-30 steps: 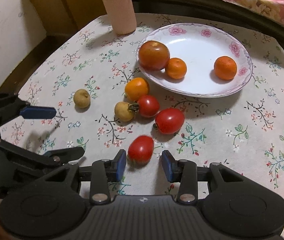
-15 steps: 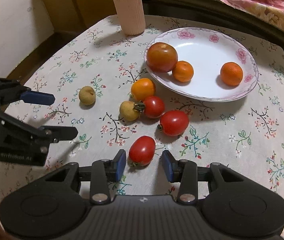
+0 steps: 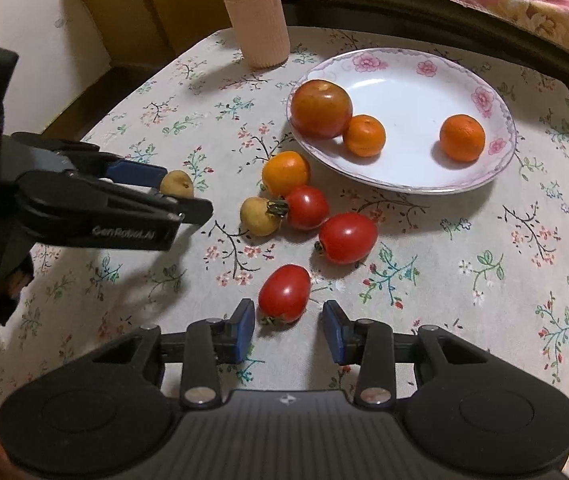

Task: Organize fruits
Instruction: 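Grasp the tan round fruit with the left tool while the right tool grasps a red cherry tomato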

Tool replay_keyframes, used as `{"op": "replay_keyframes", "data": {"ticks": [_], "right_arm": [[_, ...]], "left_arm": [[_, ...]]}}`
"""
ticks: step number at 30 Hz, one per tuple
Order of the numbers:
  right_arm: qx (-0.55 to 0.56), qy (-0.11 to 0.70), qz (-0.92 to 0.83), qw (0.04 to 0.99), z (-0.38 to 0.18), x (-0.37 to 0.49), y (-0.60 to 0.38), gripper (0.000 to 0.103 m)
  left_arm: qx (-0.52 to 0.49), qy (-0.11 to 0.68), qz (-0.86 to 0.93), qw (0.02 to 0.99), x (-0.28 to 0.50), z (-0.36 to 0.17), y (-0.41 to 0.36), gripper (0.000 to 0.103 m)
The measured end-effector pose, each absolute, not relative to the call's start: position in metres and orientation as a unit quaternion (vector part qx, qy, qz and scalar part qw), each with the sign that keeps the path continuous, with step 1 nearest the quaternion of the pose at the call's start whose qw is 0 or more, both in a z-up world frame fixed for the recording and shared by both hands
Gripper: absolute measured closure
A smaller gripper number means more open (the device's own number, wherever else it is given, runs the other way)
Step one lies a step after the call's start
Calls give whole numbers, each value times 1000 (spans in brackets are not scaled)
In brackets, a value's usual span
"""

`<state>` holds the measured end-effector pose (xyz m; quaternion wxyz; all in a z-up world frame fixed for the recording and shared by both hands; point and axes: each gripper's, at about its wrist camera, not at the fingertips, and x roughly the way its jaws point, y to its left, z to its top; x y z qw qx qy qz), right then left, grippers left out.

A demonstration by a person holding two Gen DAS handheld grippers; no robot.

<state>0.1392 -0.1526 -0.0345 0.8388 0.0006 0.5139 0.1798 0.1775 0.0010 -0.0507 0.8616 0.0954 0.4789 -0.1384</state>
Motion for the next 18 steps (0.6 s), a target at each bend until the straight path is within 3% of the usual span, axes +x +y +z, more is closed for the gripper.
{"op": "replay_keyframes", "data": {"ticks": [7,18], "right_arm": [[7,514,178,839,-33,139,-159,64],[9,513,189,837,-34,141,-156,68]], "left_arm": [[109,481,-144,858,167,-48,-4,66],[112,487,-169,850,153,-46,-3,65]]}}
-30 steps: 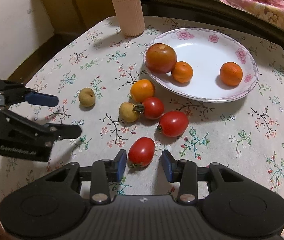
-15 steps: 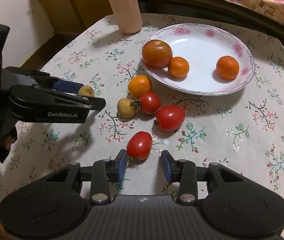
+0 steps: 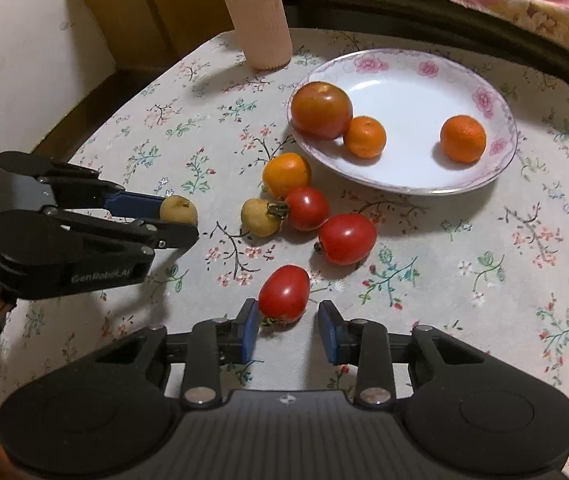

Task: Organize fruits
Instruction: 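Grasp the tan round fruit with the left tool while the right tool grasps a red cherry tomato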

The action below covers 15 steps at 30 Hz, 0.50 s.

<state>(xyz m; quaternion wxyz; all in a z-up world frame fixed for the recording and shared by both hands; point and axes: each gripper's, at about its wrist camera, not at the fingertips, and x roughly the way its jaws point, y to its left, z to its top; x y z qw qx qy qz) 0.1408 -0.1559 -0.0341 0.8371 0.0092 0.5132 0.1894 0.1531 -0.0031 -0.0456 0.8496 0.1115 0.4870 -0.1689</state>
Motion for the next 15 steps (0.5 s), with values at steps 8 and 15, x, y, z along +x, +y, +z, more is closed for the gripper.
{"op": "replay_keyframes", "data": {"ticks": [8,15], "right_arm": [[13,506,187,842,-35,145,-155,68],[1,498,186,847,-36,148,-149,67]], "left_arm": [[125,485,-173,848,151,-46,-9,55],[129,480,-161,853,155,-49,-8,35]]}}
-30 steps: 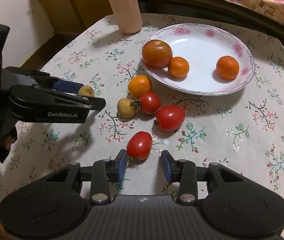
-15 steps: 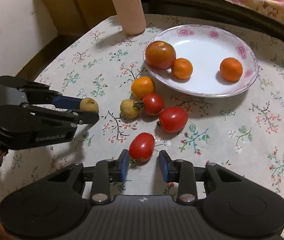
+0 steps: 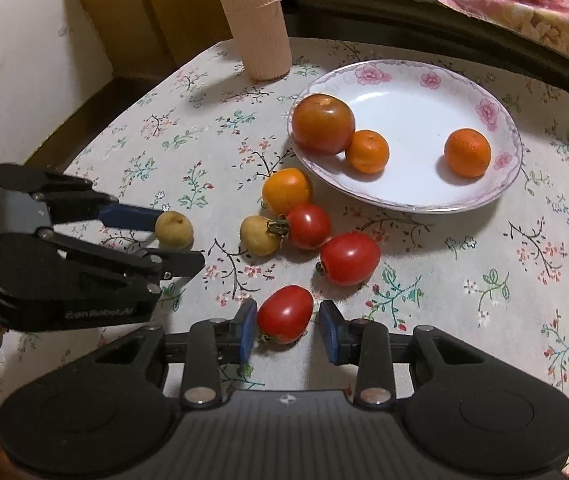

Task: Organize fruits
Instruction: 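Grasp the tan round fruit with the left tool while the right tool grasps a red cherry tomato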

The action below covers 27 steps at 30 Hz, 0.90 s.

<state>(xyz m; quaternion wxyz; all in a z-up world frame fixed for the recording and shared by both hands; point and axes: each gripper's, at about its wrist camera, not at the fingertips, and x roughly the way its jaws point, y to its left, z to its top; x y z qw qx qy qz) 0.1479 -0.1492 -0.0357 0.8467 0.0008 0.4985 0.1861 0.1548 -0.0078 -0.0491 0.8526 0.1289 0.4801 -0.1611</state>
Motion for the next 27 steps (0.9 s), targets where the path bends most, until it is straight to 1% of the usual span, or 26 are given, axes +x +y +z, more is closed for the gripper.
{"op": "replay_keyframes", "data": {"ticks": [1,6,7,8,10,11,13,15,27], "right_arm": [[-2,498,186,847,-36,148,-149,67],[-5,498,185,847,-35,147,-148,67],[-6,498,185,847,-35,148,-148,67],[-7,498,185,847,-35,148,-147,67],[-8,500,186,846,-34,148,-148,67],[-6,501,186,845,-34,147,-148,68],[-4,502,187,844,-33,148,-149,68],[-2,503,190,843,-33,148,-149,72],[-13,491,198,848,-25,142,-152,72]], "left_arm": [[129,479,-159,853,156,-50,-7,31],[126,477,-159,855,161,-51,-8,32],[125,477,-164,854,160,-51,-9,38],[122,479,-169,853,159,-50,-10,49],[125,479,-175,851,156,-48,-13,60],[130,479,-177,850,155,-48,-15,63],[134,480,-176,849,153,-47,-17,65],[134,482,-176,848,152,-46,-16,67],[122,487,-198,842,144,-39,-21,68]]}}
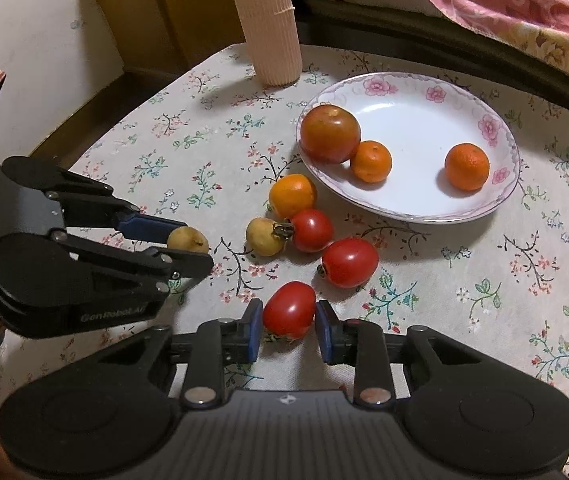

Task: Organize fruits
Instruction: 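Grasp the tan round fruit with the left tool while the right tool grasps a red cherry tomato, then lift the tan fruit and red cherry tomato off the table with both tools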

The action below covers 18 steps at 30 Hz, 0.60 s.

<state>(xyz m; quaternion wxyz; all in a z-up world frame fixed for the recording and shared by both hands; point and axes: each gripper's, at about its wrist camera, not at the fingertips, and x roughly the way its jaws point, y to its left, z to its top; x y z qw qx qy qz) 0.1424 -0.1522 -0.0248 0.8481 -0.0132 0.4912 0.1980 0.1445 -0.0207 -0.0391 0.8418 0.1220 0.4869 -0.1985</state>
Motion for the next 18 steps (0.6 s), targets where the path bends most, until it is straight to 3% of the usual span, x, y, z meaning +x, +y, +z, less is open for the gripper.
{"op": "replay_keyframes", "data": {"ticks": [15,18], "right_arm": [[-6,507,198,839,-34,146,-156,72],[-3,506,196,840,-34,146,-157,72]], "left_arm": [[138,490,-208,835,140,-46,-28,63],[143,487,-203,837,139,-47,-26,54]]}}
